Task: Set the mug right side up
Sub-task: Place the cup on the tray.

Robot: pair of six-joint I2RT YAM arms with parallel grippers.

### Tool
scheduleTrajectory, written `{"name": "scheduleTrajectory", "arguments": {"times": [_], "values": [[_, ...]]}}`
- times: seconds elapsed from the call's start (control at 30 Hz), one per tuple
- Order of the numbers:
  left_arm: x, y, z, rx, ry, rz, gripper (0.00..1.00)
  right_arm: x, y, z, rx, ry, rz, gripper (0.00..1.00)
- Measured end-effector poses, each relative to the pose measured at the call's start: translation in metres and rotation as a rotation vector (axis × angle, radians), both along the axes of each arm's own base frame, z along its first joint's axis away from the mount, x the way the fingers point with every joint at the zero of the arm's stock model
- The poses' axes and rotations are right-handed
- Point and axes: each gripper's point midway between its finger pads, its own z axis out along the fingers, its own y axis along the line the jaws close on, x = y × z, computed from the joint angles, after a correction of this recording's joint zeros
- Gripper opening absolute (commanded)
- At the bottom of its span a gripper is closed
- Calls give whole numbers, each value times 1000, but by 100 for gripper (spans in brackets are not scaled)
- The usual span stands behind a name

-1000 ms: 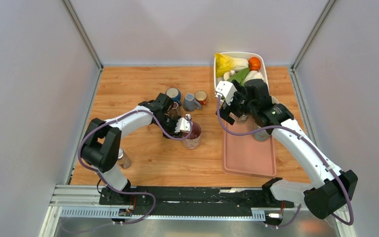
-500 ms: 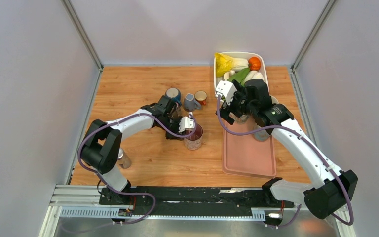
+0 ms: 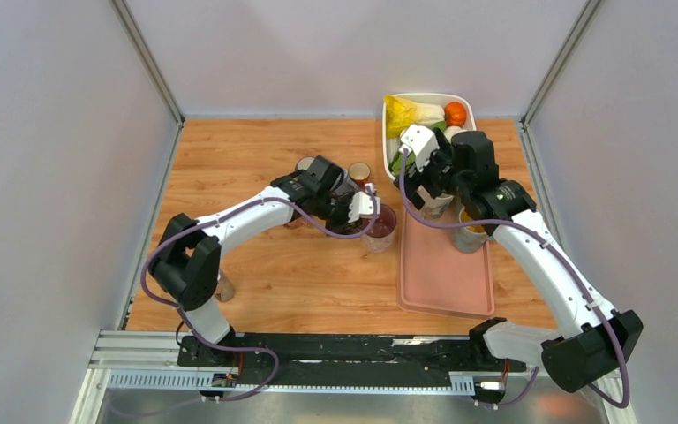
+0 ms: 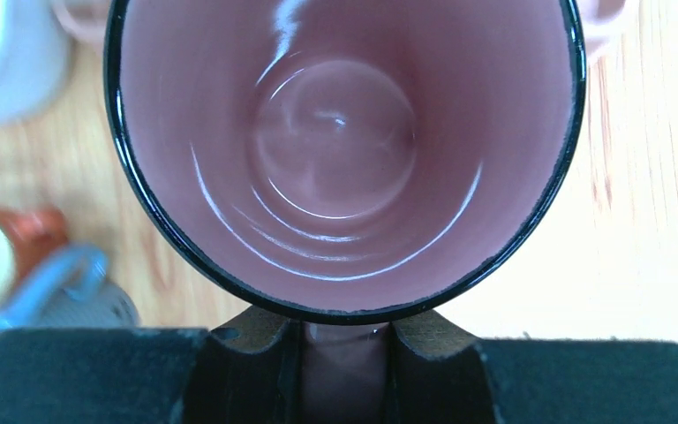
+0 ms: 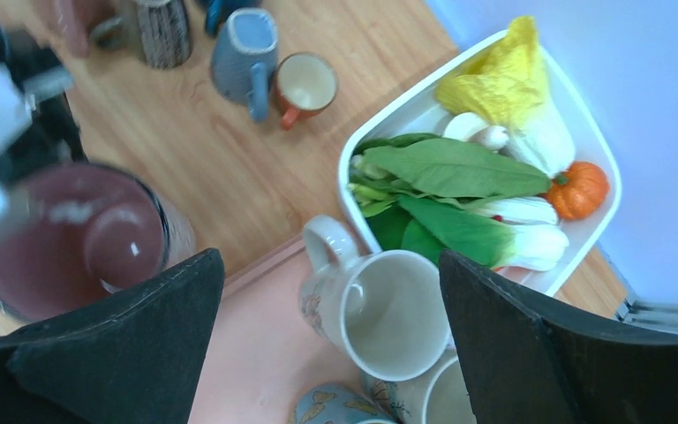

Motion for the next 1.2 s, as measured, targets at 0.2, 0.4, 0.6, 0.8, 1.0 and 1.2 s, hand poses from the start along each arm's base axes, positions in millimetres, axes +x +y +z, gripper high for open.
{"name": "scheduleTrajectory", "arguments": {"times": [0.2,0.4,0.6,0.8,1.0,1.2], "values": [[15,-73,26,-83,-55,-72,0,27,-23,46,109,-104,-174,100],[20,-129,5,-67,-37,-80,0,51,-59,72,169,-203,-369,100],[3,-146,-28,9,-23,-66,0,60,-73,73,210,-221,-419,100],[5,-155,-28,11,-44,-9,0,58,-66,57,252,-164,-409,100],[15,-158,-29,6,-68,29,0,58,-62,56,279,-157,-402,100],[25,-164,-29,-7,-89,61,13,54,-61,44,271,-133,-393,100]]}}
